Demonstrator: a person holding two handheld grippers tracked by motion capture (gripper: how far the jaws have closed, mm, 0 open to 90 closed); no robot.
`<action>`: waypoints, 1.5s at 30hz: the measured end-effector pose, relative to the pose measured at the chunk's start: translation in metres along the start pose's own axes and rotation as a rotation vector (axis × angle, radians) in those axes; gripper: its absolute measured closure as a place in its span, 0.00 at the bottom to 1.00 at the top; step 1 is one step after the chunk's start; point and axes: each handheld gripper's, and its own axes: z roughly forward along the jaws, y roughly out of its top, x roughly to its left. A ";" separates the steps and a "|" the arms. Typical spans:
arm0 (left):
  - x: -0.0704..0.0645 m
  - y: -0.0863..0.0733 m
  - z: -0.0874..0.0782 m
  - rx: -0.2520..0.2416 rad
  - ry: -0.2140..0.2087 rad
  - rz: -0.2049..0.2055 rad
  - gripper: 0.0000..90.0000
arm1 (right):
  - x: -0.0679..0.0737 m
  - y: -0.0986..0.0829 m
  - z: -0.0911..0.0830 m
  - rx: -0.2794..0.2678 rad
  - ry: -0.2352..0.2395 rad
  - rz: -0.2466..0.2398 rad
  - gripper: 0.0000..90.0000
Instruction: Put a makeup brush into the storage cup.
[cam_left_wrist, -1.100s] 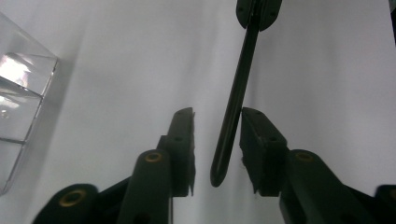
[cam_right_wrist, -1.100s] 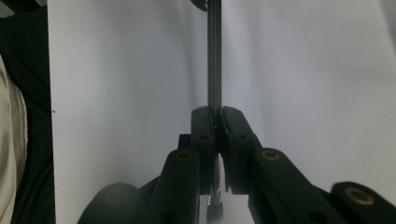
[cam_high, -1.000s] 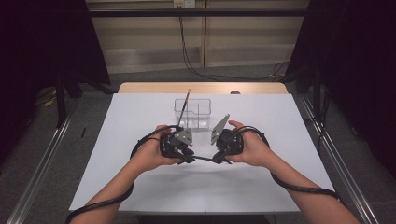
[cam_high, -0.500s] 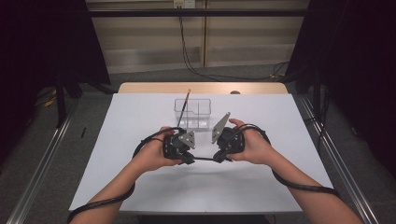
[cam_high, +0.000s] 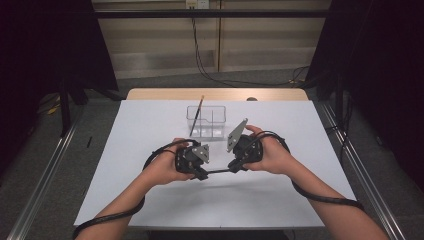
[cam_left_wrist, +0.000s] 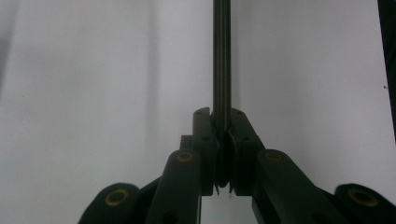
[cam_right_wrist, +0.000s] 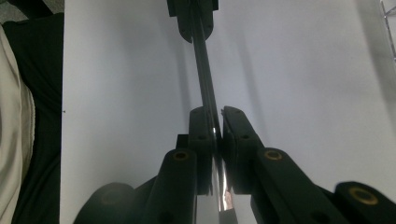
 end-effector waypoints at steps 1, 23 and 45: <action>0.000 0.000 0.000 -0.001 -0.003 0.000 0.93 | 0.000 0.000 0.001 -0.004 0.002 0.004 0.92; 0.003 -0.007 -0.005 -0.061 -0.009 -0.059 0.93 | -0.007 -0.018 -0.004 -0.246 -0.016 0.121 0.41; 0.003 -0.014 -0.006 -0.116 0.004 -0.086 0.93 | -0.011 -0.045 -0.004 -0.538 -0.073 0.258 0.14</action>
